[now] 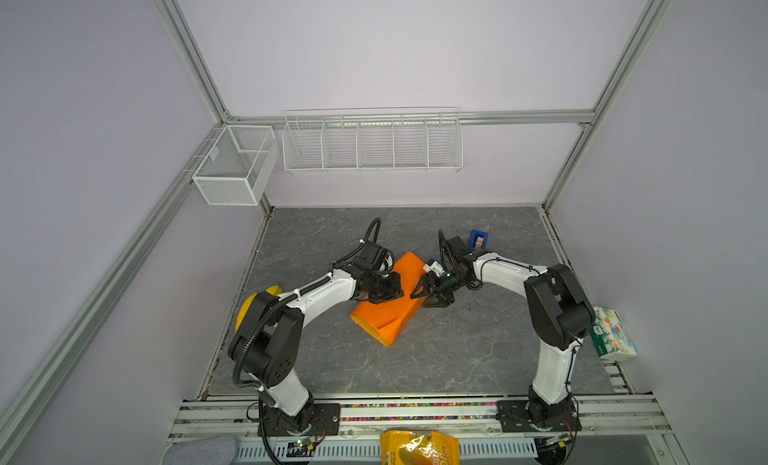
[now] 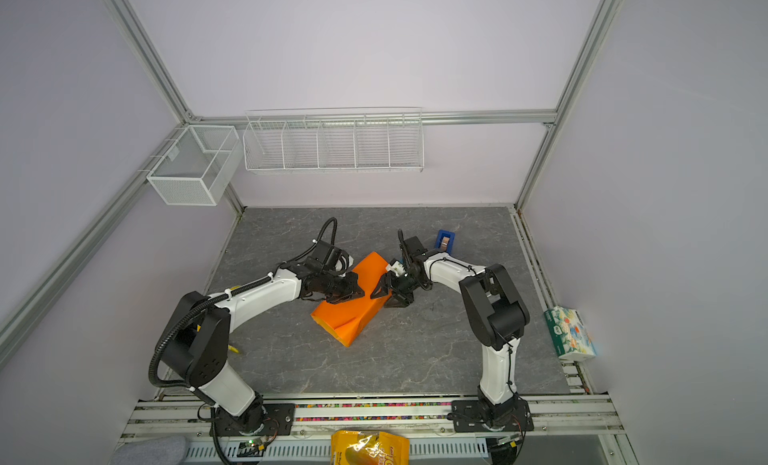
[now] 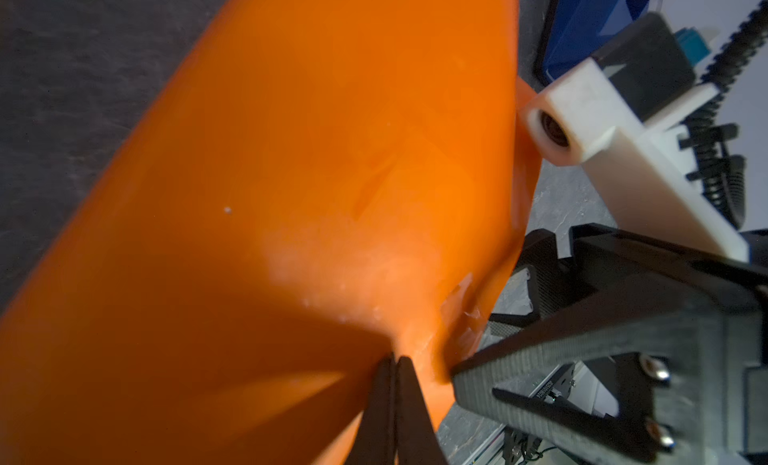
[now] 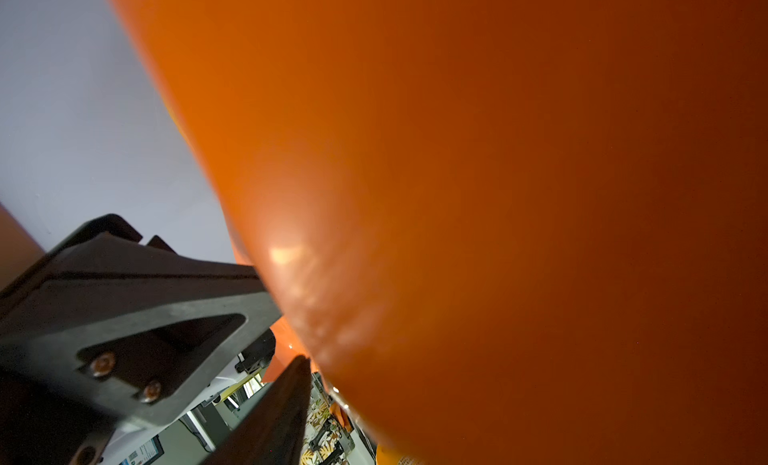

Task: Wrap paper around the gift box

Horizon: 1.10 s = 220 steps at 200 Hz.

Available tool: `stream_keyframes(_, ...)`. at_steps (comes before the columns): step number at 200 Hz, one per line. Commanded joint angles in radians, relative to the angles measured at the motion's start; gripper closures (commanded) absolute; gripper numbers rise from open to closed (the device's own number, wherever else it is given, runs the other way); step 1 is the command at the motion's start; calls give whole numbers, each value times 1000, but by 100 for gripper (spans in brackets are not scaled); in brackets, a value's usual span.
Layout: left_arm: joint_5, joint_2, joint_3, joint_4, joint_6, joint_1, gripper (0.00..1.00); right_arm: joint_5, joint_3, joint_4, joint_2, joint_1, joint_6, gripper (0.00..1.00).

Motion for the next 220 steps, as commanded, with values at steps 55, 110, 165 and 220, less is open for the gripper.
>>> stream_keyframes(55, -49, 60, -33, -87, 5, -7, 100, 193, 24, -152, -134, -7, -62, 36)
stream_keyframes(110, -48, 62, -33, -85, 3, -7, 100, 202, 54, -135, -169, 42, -70, 74)
stream_keyframes(165, -48, 60, -36, -87, 4, -7, 100, 163, 89, -87, -117, 62, -59, 92)
stream_keyframes(220, -49, 55, -42, -86, 4, -8, 100, 147, 108, -63, -43, 64, -60, 93)
